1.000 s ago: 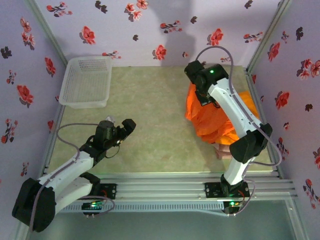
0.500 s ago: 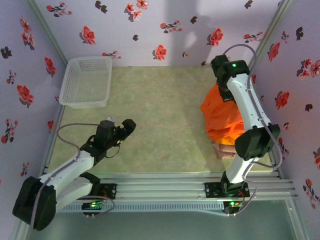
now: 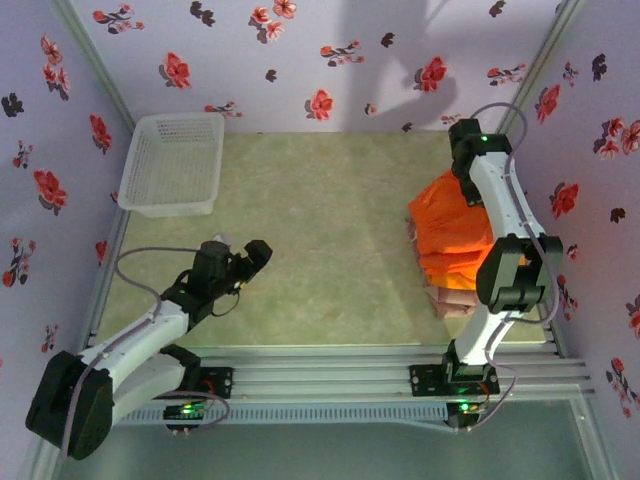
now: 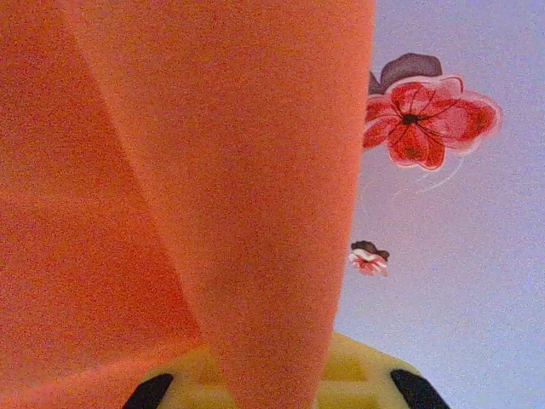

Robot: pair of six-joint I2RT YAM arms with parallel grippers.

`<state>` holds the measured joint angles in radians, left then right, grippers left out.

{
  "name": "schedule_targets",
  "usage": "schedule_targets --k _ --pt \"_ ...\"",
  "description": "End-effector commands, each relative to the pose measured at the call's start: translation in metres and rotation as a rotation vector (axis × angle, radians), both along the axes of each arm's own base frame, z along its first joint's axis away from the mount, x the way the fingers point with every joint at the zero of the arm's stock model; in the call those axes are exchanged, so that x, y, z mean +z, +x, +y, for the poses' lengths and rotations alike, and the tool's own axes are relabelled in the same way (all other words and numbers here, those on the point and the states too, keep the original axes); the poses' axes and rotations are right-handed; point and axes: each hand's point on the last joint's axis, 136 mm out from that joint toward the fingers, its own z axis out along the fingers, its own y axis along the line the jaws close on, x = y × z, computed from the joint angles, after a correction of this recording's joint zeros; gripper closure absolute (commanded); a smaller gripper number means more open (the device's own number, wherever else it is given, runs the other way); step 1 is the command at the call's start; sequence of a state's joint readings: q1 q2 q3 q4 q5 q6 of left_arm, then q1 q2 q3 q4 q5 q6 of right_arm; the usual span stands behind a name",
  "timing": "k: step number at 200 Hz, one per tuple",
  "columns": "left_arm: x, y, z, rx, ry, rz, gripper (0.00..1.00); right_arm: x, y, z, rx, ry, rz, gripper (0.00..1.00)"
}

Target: Fold and stack the shorts

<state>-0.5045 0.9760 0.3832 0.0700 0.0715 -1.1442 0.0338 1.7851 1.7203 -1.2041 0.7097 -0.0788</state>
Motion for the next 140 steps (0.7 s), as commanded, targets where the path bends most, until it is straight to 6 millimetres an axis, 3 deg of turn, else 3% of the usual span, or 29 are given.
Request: schedule_targets --k 1,18,25,32,52,77,112,140 --pt "0.001 0.001 0.004 0.001 0.023 0.001 0.01 0.000 0.010 -0.026 -0.040 -0.134 -0.003 0.80" --pt "0.000 0.000 0.004 0.002 0.024 0.003 0.01 -0.002 0.010 -0.046 -0.084 -0.256 0.036 0.58" --pt "0.000 0.000 0.004 0.001 0.024 0.003 0.01 0.000 0.008 -0.056 -0.117 -0.306 0.049 0.38" --pt "0.000 -0.001 0.004 0.000 0.025 0.004 0.01 0.003 0.005 -0.065 -0.158 -0.335 0.050 0.26" --pt "0.007 0.000 0.007 -0.011 0.055 -0.032 0.01 0.018 -0.001 -0.073 -0.283 -0.230 -0.071 0.20" --pt "0.025 0.003 0.026 -0.009 0.204 -0.114 0.01 0.033 0.002 -0.036 -0.283 0.114 -0.345 0.01" --pt "0.054 0.014 0.072 0.065 0.540 -0.250 0.01 0.044 0.003 0.046 -0.106 0.648 -0.668 0.01" --pt "0.072 0.028 0.096 0.122 0.751 -0.385 0.01 0.043 -0.010 0.070 0.029 0.768 -0.836 0.01"
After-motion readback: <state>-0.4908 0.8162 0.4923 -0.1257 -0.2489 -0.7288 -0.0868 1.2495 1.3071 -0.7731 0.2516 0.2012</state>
